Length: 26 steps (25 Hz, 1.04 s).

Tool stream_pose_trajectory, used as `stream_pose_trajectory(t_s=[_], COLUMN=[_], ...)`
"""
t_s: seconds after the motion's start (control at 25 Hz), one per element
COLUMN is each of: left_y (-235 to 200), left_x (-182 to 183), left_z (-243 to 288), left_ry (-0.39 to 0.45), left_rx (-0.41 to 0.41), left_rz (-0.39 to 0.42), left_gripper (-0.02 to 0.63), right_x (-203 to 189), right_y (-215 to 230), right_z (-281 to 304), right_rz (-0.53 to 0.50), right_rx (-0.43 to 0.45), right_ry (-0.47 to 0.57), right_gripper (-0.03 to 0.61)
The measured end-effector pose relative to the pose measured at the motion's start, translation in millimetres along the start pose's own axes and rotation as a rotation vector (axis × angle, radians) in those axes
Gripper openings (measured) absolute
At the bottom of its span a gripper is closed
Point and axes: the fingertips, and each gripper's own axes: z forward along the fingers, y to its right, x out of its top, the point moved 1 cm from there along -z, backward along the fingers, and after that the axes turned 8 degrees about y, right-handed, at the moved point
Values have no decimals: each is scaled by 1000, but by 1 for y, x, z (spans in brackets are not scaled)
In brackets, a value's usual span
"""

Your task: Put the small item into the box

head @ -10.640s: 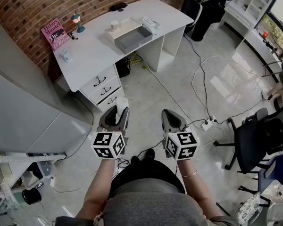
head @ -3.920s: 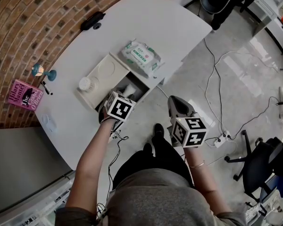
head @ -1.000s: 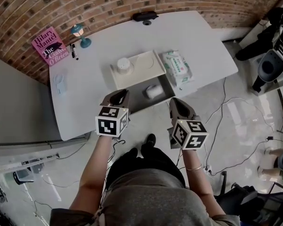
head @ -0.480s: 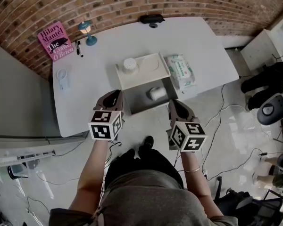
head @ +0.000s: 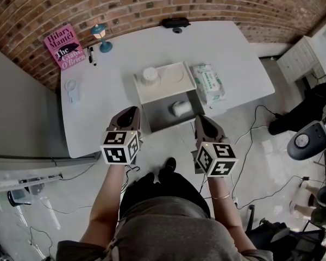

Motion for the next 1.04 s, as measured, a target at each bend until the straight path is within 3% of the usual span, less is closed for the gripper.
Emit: stream_pose_trajectory(t_s=[0.4, 1.04], left_y=[5, 18], left_x=[2, 5], left_z=[2, 7], left_ry=[15, 28], left_rx=[-2, 7], left_rz=[-10, 7], left_gripper=[34, 34], right_x=[4, 4], right_y=[-1, 7], right_z=[0, 2], right_rz=[-57, -56], right_rx=[10, 43], right_ry=[5, 9], right_gripper=[3, 3])
